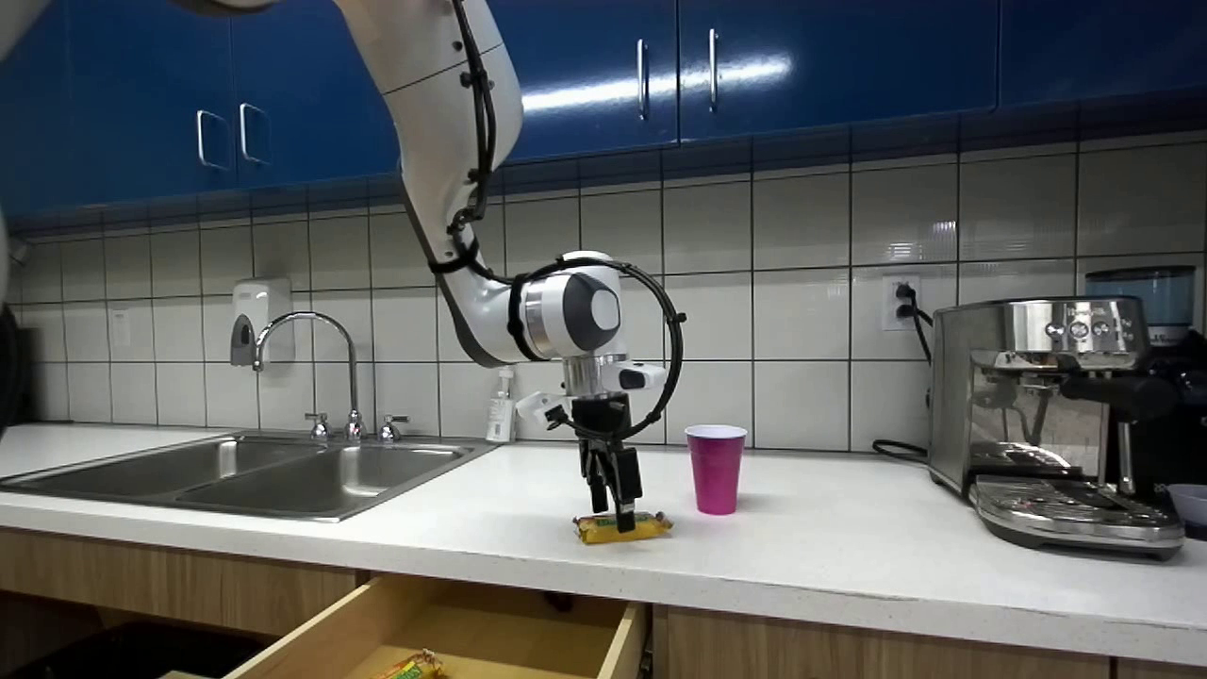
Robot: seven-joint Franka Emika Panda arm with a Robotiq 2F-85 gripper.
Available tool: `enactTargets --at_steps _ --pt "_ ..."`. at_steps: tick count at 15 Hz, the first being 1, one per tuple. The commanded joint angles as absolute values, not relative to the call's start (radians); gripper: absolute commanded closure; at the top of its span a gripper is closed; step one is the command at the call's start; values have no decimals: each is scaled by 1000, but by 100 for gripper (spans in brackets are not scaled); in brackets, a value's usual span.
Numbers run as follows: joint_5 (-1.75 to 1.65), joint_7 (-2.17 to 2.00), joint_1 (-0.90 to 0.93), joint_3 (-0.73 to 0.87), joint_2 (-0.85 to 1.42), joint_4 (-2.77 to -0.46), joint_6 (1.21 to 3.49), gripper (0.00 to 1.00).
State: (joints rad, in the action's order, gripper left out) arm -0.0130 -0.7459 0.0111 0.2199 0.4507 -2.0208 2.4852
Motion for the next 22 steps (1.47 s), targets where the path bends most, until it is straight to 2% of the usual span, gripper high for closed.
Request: enactTargets --at_steps 1,7,22 --pt "-14 -767 14 224 471 -1976 2435 34" --pt "-10 -764 11 222 478 -1965 2424 82" --pt "-29 -743 53 207 321 -2143 2470 83"
